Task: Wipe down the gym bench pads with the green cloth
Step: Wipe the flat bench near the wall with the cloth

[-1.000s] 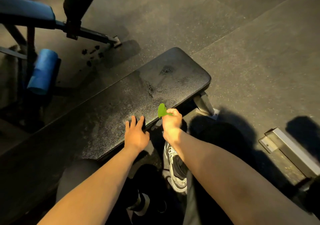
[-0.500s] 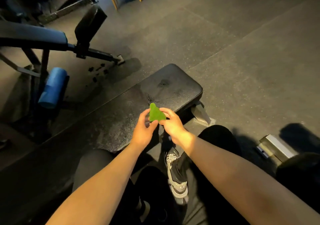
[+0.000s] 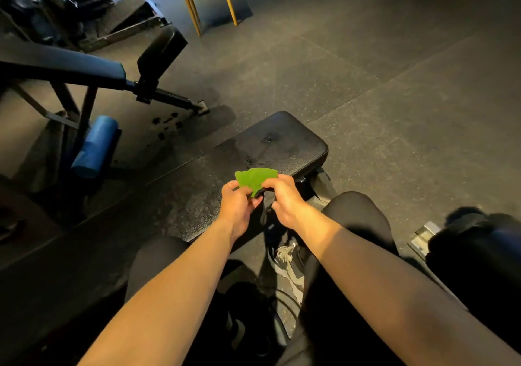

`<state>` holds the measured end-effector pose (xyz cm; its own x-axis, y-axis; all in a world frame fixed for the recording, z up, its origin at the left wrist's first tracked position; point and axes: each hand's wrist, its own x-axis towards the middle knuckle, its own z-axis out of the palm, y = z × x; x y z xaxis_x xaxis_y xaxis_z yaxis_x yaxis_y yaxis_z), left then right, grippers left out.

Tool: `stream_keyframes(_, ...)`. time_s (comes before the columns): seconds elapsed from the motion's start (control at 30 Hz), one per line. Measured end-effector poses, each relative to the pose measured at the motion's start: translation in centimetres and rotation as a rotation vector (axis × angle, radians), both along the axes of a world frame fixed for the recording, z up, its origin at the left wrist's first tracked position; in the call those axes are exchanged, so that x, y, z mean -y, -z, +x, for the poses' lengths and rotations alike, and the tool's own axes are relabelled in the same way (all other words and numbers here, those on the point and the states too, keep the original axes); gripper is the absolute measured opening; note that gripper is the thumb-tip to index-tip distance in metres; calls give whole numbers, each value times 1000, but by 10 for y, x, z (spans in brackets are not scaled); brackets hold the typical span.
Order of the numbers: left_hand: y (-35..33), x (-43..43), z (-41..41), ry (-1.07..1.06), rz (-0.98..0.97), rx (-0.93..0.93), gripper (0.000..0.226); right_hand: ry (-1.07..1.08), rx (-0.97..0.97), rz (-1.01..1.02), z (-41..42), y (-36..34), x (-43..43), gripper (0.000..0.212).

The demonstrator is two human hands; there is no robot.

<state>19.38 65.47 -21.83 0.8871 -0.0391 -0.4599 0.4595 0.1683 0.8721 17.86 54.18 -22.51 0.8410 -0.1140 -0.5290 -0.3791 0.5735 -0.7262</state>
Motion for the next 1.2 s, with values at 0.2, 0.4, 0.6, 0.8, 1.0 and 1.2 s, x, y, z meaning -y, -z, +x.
stream_keyframes(0.2, 4, -7, 3, 74, 311, 53, 35, 43, 24, -102, -4, 8, -9, 39)
stream_keyframes(0.4, 26, -4, 14, 384, 635, 100, 15, -44, 116, -53, 9, 14, -7, 30)
stream_keyframes(0.6, 59, 5, 27, 771, 898, 208, 38, -233, 91, -565, 19, 51, 5, 39)
stream_keyframes(0.8, 72, 4, 46, 569, 1188, 431, 38, 50, -105, -852, 49, 67, 41, 30)
stream_keyframes(1.0, 93, -6, 53, 747, 1264, 136, 80, -193, -53, -1280, 63, 90, 32, 32)
stream_keyframes(1.2, 100, 0, 46, 668, 1314, 175, 76, -451, 202, -1438, 59, 101, 15, 42)
